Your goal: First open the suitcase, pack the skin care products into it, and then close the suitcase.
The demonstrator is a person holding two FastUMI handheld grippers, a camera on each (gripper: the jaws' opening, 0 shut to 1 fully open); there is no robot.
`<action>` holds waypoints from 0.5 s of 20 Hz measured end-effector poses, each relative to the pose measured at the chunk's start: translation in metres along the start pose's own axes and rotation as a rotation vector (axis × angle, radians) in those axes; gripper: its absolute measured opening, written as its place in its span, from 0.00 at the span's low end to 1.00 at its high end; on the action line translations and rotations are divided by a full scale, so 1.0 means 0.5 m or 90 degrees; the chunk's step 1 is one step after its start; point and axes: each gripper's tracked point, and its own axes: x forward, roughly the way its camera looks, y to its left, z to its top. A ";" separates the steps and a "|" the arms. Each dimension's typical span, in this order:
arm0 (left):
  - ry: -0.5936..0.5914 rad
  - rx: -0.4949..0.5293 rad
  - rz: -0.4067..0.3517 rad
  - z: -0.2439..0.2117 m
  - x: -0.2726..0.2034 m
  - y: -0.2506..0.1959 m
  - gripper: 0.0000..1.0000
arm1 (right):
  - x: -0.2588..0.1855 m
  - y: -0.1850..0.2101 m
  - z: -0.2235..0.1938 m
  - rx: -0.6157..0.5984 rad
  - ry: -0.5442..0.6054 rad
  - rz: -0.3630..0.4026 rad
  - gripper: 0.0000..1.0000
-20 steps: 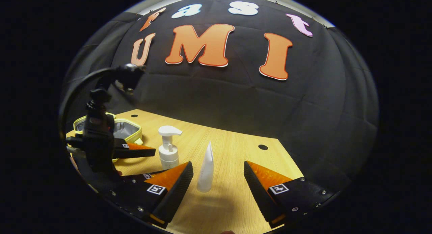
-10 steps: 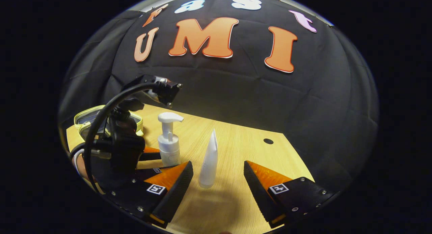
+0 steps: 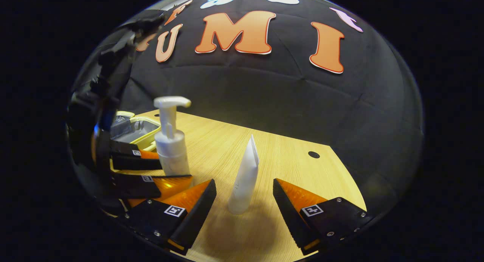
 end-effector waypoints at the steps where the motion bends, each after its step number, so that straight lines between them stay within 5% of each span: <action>1: -0.003 -0.003 0.006 0.012 -0.014 0.012 0.58 | 0.006 0.003 -0.005 0.001 0.004 0.002 0.96; 6: -0.040 -0.022 0.025 0.081 -0.082 0.071 0.58 | 0.044 0.027 -0.028 0.018 0.020 0.022 0.91; 8: -0.050 -0.015 0.040 0.106 -0.107 0.097 0.58 | 0.063 0.031 -0.031 0.027 0.023 0.018 0.85; 9: -0.053 -0.017 0.047 0.112 -0.121 0.112 0.58 | 0.074 0.027 -0.033 0.027 0.026 0.009 0.72; 10: -0.057 -0.022 0.052 0.119 -0.133 0.124 0.58 | 0.077 0.022 -0.036 0.028 0.029 0.004 0.74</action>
